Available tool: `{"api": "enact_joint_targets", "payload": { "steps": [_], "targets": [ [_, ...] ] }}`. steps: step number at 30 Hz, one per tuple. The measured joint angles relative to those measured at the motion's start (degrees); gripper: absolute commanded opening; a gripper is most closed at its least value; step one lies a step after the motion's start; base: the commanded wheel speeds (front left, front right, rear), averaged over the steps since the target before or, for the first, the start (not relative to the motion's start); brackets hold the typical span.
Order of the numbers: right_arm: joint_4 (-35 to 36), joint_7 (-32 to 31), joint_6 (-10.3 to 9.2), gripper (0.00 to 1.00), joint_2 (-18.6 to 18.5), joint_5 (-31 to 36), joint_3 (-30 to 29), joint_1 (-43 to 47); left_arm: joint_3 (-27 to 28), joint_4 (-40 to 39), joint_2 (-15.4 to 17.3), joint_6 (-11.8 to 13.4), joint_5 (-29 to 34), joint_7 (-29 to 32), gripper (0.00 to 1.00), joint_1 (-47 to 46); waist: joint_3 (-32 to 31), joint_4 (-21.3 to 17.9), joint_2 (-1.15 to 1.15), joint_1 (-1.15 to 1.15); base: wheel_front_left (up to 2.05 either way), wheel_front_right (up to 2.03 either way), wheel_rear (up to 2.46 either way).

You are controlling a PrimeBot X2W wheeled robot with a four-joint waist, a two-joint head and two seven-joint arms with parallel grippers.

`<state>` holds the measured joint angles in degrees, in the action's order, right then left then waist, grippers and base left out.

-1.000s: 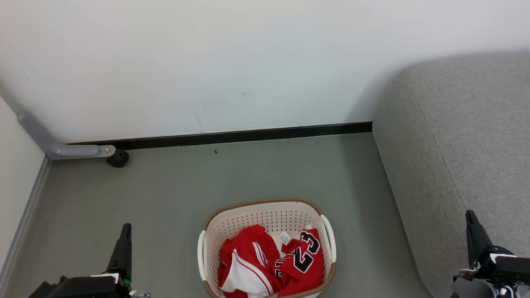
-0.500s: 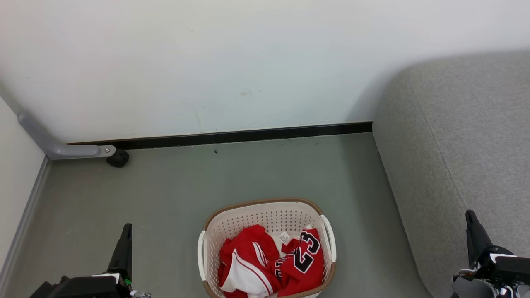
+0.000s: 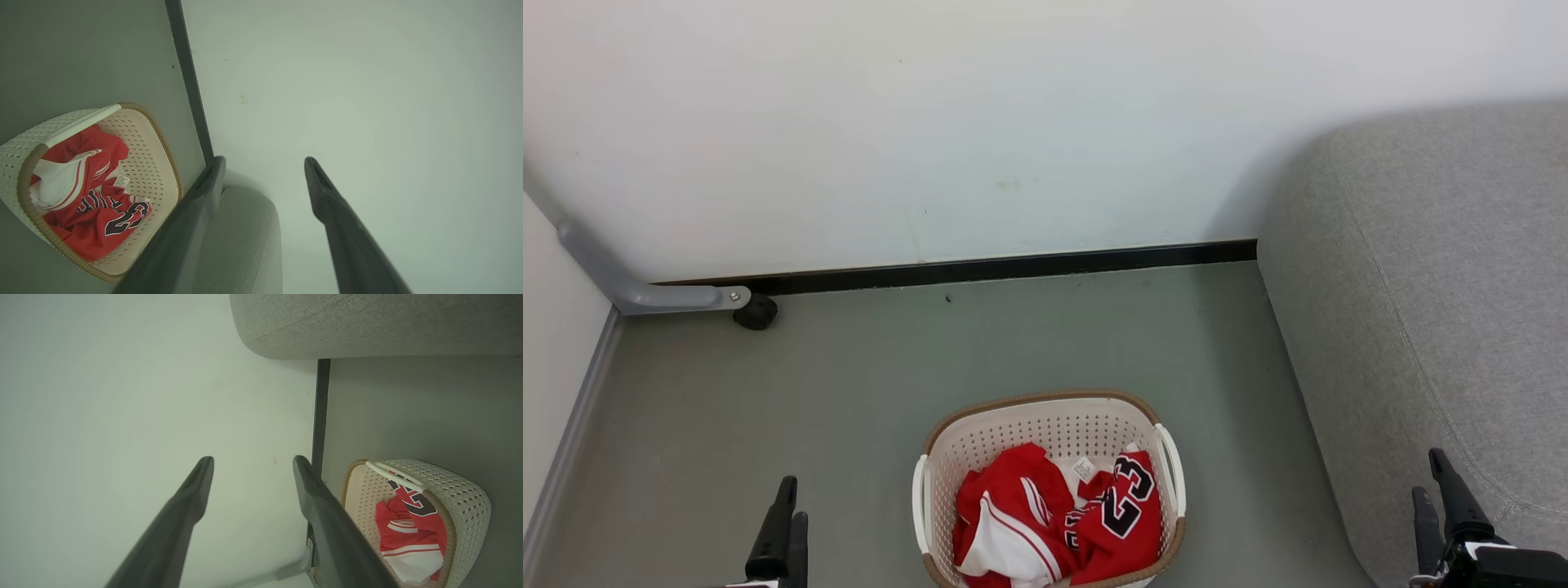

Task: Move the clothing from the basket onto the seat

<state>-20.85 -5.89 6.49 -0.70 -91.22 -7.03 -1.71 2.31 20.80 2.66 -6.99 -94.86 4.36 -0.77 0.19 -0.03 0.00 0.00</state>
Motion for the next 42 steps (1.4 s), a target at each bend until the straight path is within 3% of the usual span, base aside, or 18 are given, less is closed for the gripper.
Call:
{"api": "enact_joint_targets", "payload": {
  "steps": [18, 42],
  "targets": [
    [0.0, 2.5, 0.01, 1.0, -1.6, 5.8, 3.0, -2.6, -3.1, 2.1, 0.1, 0.0, 3.9, -3.0, 1.0, -2.9, 0.2, -0.1, 0.0, 0.0, 0.0, 0.0, 0.0],
    [-4.0, 8.0, 0.07, 1.0, -7.2, 25.0, 14.6, -8.1, -13.0, 7.8, 3.5, -0.1, 21.0, -8.6, 1.0, -8.4, 0.5, 0.2, 0.0, 0.0, 0.0, 0.0, 0.0]
  ]
}}
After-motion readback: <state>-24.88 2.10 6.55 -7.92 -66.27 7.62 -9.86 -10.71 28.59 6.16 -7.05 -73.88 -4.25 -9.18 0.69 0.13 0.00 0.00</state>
